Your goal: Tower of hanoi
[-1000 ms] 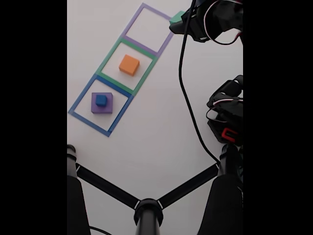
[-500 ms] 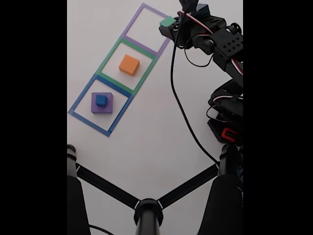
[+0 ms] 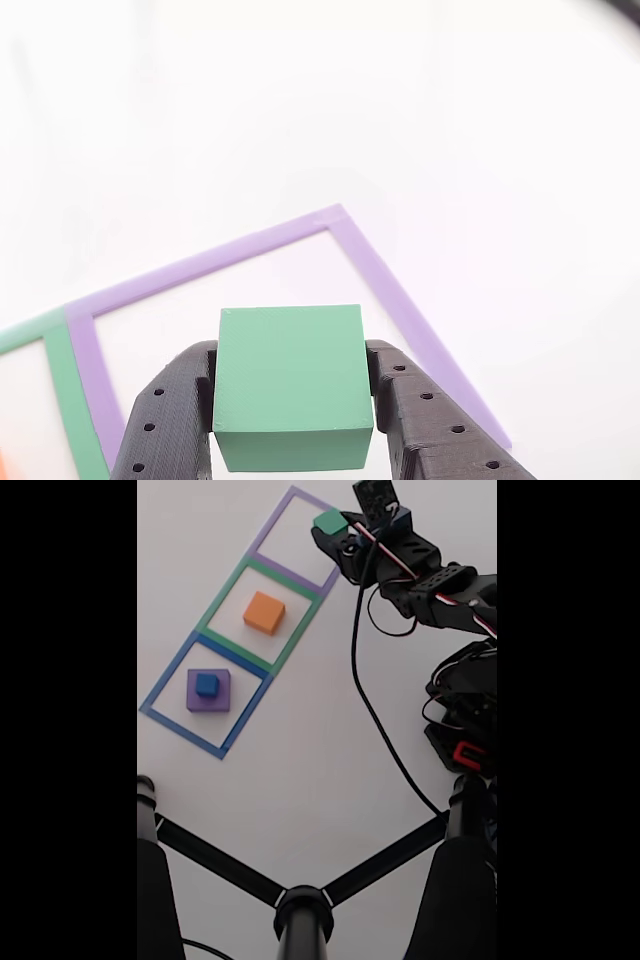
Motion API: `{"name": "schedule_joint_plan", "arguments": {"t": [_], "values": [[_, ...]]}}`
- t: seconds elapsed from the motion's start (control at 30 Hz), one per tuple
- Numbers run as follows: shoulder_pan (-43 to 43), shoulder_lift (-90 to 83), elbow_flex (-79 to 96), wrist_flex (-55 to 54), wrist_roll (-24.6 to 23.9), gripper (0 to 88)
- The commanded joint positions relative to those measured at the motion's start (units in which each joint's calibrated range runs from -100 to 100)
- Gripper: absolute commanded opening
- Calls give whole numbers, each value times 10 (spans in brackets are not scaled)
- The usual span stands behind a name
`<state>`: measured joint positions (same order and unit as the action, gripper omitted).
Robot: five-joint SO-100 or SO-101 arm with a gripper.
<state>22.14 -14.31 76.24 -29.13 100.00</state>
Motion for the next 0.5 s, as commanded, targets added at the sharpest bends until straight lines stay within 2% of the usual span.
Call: {"name": "schedule_joint_plan", "arguments": {"t": [0.0, 0.17, 0.47], "values": [[-8, 90, -36, -113, 0, 45], [-7, 200, -99, -177, 0, 47], [-6, 294, -151, -228, 0, 49]]}}
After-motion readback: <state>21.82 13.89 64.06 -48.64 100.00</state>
